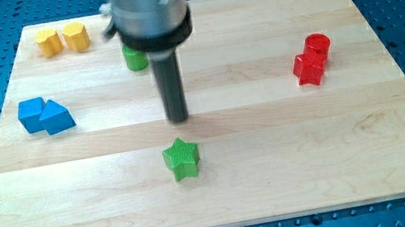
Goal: Push the green circle and the green star towards the bottom center of the board
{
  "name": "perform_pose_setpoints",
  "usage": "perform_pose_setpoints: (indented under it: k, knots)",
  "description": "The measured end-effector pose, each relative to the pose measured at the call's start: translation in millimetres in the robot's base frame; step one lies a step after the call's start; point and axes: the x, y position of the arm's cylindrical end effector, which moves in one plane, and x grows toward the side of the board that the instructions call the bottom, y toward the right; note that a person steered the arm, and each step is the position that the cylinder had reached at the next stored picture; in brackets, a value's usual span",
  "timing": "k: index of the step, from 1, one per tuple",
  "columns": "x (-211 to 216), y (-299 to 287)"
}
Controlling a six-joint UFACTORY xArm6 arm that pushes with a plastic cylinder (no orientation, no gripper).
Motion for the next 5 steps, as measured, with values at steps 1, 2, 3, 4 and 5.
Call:
perform_pose_setpoints:
  k: [1,2,3,4,5]
  knots:
    - [-111.9,-3.4]
    - [-140.9,-54.4]
    - [-105.9,-85.8]
    - [-76.3,-61.9]
    - [-49.1,-41.3]
